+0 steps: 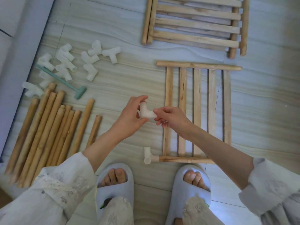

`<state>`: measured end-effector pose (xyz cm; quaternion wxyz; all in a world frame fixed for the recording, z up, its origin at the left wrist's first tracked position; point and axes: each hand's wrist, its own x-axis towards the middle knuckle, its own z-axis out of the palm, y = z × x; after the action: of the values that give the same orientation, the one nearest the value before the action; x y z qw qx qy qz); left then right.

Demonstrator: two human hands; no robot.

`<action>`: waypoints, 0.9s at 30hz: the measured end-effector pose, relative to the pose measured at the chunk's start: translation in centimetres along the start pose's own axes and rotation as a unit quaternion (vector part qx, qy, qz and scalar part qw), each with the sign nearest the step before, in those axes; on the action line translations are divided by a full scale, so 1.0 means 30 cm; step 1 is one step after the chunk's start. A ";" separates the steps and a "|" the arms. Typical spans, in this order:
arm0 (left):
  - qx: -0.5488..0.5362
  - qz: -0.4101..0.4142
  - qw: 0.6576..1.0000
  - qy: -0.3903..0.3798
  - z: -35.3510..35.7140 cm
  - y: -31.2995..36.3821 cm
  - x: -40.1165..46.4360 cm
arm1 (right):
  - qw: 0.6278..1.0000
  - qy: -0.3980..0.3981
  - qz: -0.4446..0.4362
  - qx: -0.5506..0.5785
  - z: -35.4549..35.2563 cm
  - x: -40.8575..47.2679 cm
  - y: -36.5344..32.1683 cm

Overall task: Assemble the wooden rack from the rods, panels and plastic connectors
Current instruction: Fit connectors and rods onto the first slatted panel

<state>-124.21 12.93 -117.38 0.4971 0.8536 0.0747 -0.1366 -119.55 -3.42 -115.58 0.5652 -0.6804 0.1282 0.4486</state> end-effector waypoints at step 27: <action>-0.344 -0.201 0.914 -0.070 0.004 0.077 0.017 | 0.993 0.052 -0.101 0.009 -0.041 -0.036 -0.013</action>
<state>-123.13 11.68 -115.69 0.7264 0.5849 0.2519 -0.2585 -119.32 -4.74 -114.58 0.6064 -0.7070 0.0926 0.3519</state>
